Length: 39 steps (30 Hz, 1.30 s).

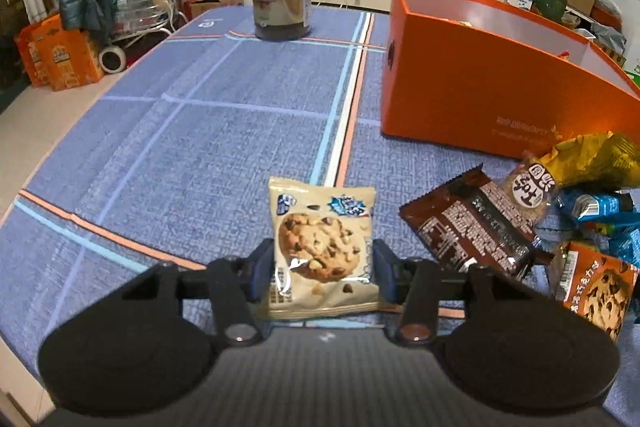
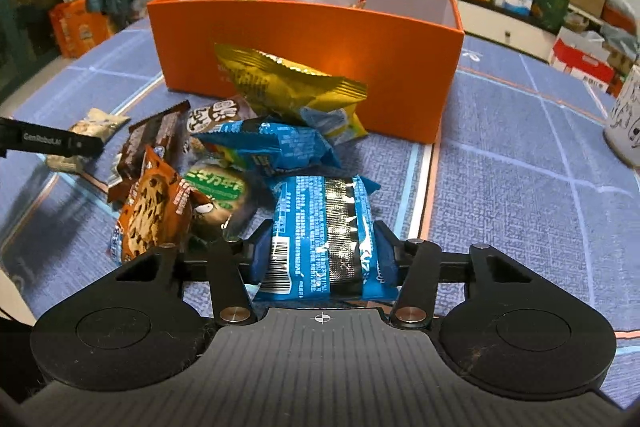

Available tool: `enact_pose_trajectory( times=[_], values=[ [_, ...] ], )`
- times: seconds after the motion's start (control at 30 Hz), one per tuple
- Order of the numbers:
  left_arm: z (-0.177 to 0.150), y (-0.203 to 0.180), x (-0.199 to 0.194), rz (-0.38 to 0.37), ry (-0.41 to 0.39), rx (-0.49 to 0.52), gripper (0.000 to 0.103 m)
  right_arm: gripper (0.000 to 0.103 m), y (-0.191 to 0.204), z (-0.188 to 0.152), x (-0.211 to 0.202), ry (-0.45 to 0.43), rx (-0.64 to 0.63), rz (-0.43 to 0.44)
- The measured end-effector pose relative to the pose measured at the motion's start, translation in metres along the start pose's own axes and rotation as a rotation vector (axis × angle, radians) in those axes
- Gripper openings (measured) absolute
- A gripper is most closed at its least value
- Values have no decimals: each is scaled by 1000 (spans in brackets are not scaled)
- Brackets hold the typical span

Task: Organize snacks
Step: 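Lift both held packets up and carry them over the orange box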

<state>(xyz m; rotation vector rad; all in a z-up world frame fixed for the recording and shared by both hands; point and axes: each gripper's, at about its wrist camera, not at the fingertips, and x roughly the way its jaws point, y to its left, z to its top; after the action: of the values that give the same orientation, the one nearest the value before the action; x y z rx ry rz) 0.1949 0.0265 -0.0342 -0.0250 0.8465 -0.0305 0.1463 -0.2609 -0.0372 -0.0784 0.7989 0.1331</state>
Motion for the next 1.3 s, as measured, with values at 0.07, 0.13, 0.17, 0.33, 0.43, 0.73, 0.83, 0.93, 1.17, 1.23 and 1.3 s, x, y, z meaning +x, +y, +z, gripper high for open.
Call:
enact_pose_trajectory(
  times=[0.07,0.13,0.17,0.33,0.43,0.73,0.83,0.93,1.17,1.23,1.3],
  values=[
    [1,1,-3,-3,-5,-9,50,38,0,0,-1,1,-2,-6],
    [3,1,-9,-3,-24,-11,50,38,0,1,-4,-2,-1,-24],
    [3,0,-12,1,-35,-5,50,38,0,1,-7,-5,4,-31],
    [6,-9,-24,53,-73,45,50,38,-6,0,-22,-32,34,-39],
    [8,-14,-27,53,-76,53,50,38,-10,2,-31,-52,53,-39],
    [9,-20,-34,62,-87,56,50,38,-18,-1,-48,-96,89,-64],
    [10,-22,-37,57,-93,52,50,38,-20,1,-54,-116,96,-68],
    [11,-24,-39,54,-98,52,50,38,-19,3,-56,-129,97,-71],
    [9,-27,-41,61,-104,63,50,38,-21,6,-58,-143,111,-73],
    [9,-27,-41,62,-103,64,50,38,-21,7,-59,-148,115,-74],
    [9,-27,-42,67,-108,67,50,38,-22,7,-61,-154,119,-75]
  ],
)
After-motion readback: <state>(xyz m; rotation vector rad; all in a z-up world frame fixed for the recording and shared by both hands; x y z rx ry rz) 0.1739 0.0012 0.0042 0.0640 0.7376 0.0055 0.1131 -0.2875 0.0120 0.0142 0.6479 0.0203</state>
